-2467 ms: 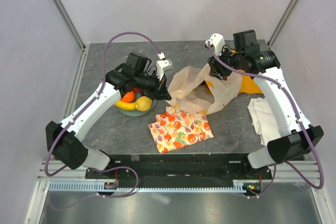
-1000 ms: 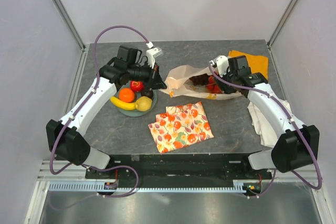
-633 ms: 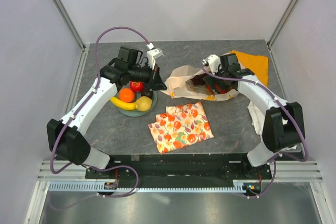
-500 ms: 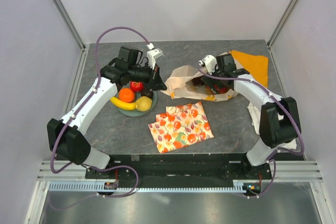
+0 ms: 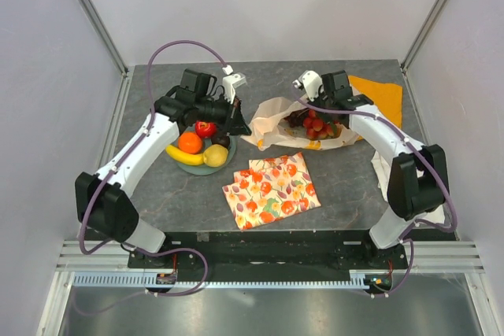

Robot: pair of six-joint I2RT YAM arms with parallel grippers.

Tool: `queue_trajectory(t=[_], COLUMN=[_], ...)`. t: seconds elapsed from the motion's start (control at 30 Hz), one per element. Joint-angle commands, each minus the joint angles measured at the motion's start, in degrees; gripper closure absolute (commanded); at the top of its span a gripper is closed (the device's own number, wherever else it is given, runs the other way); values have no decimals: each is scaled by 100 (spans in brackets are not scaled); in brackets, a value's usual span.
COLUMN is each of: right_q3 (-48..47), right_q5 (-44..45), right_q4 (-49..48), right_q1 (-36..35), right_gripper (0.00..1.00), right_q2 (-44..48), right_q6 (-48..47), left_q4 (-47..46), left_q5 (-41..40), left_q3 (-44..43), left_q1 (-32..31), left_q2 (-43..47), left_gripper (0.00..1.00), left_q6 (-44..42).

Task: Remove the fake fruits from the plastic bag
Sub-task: Take out the fake fruit from the plastic bag.

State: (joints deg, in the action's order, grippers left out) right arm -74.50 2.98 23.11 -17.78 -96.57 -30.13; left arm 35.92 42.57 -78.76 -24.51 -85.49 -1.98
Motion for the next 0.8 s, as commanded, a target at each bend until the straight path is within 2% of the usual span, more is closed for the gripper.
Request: queue_trajectory(t=[0.0, 0.2, 0.23, 0.4, 0.6, 0.67, 0.77], right_q3=[-793, -1865, -2119, -2920, -4010, -3985, -3284], right_q5=[-533, -1177, -1377, -2099, -2776, -2925, -2883], right_q4=[639, 1746, 1871, 2557, 3014, 3242, 3480], right_q1=[-6, 3, -6, -24, -173, -208, -226], right_gripper=[99, 100, 100, 100, 100, 100, 100], right_q2=[726, 1254, 1307, 1633, 1563, 1545, 1685], right_q6=[341, 709, 719, 754, 1000, 904, 719], left_q4=[-85, -129, -129, -68, 90, 152, 152], left_q5=[120, -47, -99, -152, -512, -618, -539], left_q3=[-333, -842, -1017, -1747, -2748, -2881, -2961], left_q1=[-18, -10, -10, 95, 306, 342, 386], left_q2=[-134, -537, -626, -1179, -1418, -1339, -1198], left_gripper=[92, 90, 81, 56, 34, 33, 36], left_q6=[-4, -39, -57, 144, 67, 5, -127])
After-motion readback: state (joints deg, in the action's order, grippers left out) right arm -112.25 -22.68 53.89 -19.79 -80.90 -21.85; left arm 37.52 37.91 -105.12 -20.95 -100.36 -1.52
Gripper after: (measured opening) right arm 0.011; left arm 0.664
